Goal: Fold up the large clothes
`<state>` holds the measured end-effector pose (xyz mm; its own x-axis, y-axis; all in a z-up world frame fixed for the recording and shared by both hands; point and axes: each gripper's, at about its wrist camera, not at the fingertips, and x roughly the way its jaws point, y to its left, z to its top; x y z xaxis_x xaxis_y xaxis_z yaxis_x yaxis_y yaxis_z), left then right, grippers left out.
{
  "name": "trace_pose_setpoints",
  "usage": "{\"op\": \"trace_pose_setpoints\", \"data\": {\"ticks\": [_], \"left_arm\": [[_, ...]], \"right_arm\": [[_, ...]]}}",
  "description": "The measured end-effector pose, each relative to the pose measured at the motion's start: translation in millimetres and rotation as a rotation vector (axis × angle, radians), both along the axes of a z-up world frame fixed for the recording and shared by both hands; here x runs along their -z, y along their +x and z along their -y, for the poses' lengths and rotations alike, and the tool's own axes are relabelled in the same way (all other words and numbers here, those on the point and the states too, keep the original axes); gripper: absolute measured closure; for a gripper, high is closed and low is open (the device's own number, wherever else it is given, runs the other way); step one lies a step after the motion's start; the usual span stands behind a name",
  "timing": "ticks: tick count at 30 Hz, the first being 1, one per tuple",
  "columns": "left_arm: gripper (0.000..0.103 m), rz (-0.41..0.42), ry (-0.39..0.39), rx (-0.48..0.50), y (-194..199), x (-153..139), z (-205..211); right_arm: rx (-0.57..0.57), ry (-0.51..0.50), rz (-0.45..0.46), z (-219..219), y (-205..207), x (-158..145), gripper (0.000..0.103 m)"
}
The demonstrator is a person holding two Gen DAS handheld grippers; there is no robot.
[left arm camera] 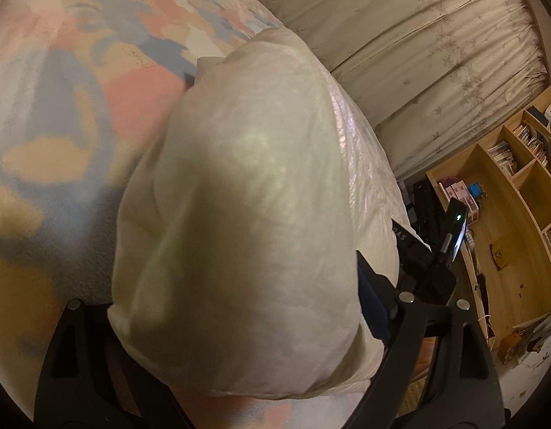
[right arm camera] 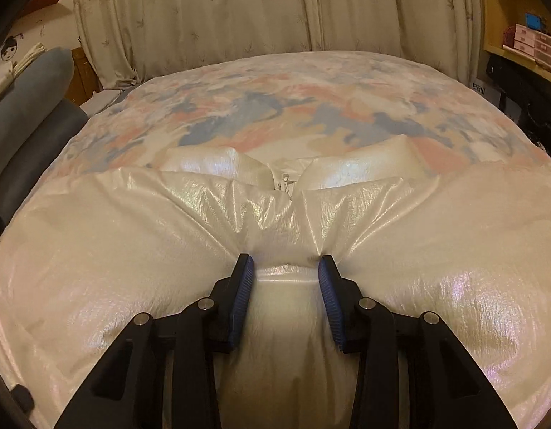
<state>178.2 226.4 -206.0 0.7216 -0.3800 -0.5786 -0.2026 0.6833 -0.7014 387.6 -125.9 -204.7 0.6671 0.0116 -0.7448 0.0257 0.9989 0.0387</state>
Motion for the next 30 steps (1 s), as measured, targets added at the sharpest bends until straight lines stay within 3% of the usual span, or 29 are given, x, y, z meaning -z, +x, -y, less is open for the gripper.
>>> {"op": "trace_pose_setpoints", "data": {"ticks": [6, 11, 13, 17, 18, 19, 23, 25, 26, 27, 30], "left_arm": [[0.019, 0.01, -0.045, -0.051, 1.3, -0.1, -28.9], [0.019, 0.03, -0.017, -0.127, 11.3, -6.0, -42.6], [0.023, 0.05, 0.013, -0.162, 13.5, -15.1, -46.8], [0.068, 0.136, 0.147, -0.187, 16.2, -47.5, -40.5], [0.077, 0.159, 0.19, -0.181, 17.4, -56.0, -35.2], [0.078, 0.187, 0.235, -0.171, 19.3, -66.0, -27.1], [0.076, 0.213, 0.313, -0.14, 26.1, -91.6, -5.8], [0.056, 0.185, 0.289, -0.146, 34.4, -92.6, -10.4], [0.032, 0.165, 0.267, -0.15, 32.9, -90.8, -14.2], [0.024, 0.142, 0.245, -0.172, 22.2, -85.3, -20.8], [0.023, 0.08, 0.159, -0.225, -12.2, -84.4, -27.8]], "right_arm": [[-0.007, 0.032, 0.013, 5.7, 8.8, 17.4, 0.065], [-0.009, 0.053, 0.027, 10.1, -3.2, 24.9, 0.065], [-0.011, 0.06, 0.029, 11.3, -6.9, 25.8, 0.065], [-0.014, 0.078, 0.035, 14.0, -5.1, 29.6, 0.065], [-0.014, 0.083, 0.036, 14.5, -4.9, 29.9, 0.065], [-0.014, 0.087, 0.037, 15.1, -6.8, 29.2, 0.065], [-0.015, 0.117, 0.042, 20.0, -9.8, 29.2, 0.065], [-0.017, 0.124, 0.046, 21.1, -11.0, 29.1, 0.064], [-0.018, 0.129, 0.047, 22.5, -12.7, 29.1, 0.064], [-0.018, 0.133, 0.048, 23.1, -13.1, 29.0, 0.064], [-0.018, 0.143, 0.05, 24.4, -13.8, 29.2, 0.064]]}}
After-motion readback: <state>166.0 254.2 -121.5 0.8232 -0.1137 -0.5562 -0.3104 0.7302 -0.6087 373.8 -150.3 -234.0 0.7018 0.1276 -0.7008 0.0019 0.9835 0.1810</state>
